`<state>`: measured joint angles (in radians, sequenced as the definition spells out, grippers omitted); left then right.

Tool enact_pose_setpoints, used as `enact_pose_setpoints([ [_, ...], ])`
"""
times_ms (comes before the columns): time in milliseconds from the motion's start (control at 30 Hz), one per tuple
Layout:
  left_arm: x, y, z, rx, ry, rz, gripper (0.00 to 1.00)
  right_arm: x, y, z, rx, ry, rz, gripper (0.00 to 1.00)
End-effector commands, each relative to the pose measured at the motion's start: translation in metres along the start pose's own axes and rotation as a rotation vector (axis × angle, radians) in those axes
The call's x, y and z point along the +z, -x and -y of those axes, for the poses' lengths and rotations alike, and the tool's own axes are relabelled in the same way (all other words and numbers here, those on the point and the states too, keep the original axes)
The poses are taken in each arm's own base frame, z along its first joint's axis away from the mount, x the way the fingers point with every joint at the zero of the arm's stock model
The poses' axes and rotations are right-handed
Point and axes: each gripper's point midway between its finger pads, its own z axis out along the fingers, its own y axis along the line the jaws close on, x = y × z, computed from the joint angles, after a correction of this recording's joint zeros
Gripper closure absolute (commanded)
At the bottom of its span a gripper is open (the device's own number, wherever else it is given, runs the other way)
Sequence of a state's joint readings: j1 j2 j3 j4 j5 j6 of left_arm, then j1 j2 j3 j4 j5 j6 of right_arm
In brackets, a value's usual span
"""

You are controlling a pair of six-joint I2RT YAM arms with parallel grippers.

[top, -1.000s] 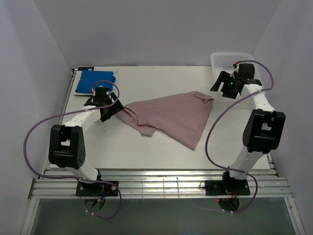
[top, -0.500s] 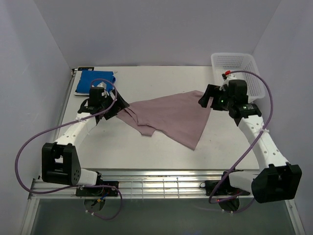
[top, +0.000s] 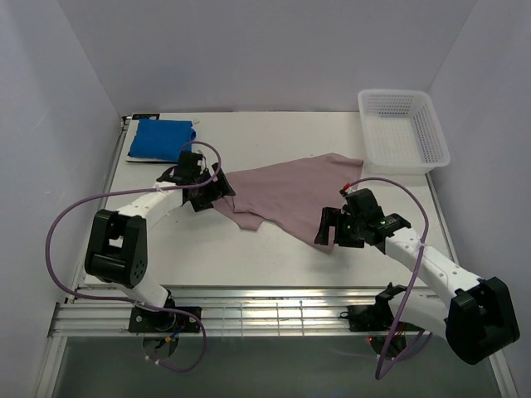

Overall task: Fold and stack the tank tops
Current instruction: Flatten the tank top out

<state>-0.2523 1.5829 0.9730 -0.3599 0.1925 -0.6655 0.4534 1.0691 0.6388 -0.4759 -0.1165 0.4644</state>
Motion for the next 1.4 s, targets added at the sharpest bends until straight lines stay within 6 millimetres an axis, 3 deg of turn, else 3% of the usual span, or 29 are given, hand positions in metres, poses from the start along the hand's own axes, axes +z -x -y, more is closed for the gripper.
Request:
enact_pose_setpoints([
  [0,-0.011,0.043,0.007,0.022,0.053,0.136,0.02,0.010,-0.016,0.004,0.047,-0.039,-0.033,0.10],
  [133,-0.006,0.052,0.012,0.028,0.041,0.135,0.02,0.020,-0.028,0.020,0.099,-0.105,-0.047,0.10],
  [200,-0.002,0.039,0.025,0.048,-0.041,0.062,0.02,0.023,-0.026,0.023,0.109,-0.121,-0.035,0.10],
  [300,0.007,0.019,0.017,0.027,-0.041,0.000,0.02,0.029,-0.021,0.021,0.109,-0.114,-0.022,0.10],
  [467,0.010,-0.017,0.023,0.036,-0.156,-0.084,0.03,0.042,-0.016,0.015,0.088,-0.087,-0.044,0.04],
  [633,0.023,-0.029,0.024,0.037,-0.158,-0.130,0.14,0.051,-0.017,0.012,0.084,-0.069,-0.077,0.02],
  [967,0.034,-0.030,0.036,0.041,-0.167,-0.142,0.30,0.055,-0.027,0.016,0.080,-0.073,-0.106,0.16],
  [1100,0.037,-0.028,0.035,0.038,-0.155,-0.145,0.30,0.057,-0.029,0.016,0.074,-0.074,-0.116,0.18],
  [1367,0.016,-0.036,0.030,0.056,-0.078,-0.192,0.28,0.057,-0.032,0.018,0.067,-0.077,-0.127,0.18],
])
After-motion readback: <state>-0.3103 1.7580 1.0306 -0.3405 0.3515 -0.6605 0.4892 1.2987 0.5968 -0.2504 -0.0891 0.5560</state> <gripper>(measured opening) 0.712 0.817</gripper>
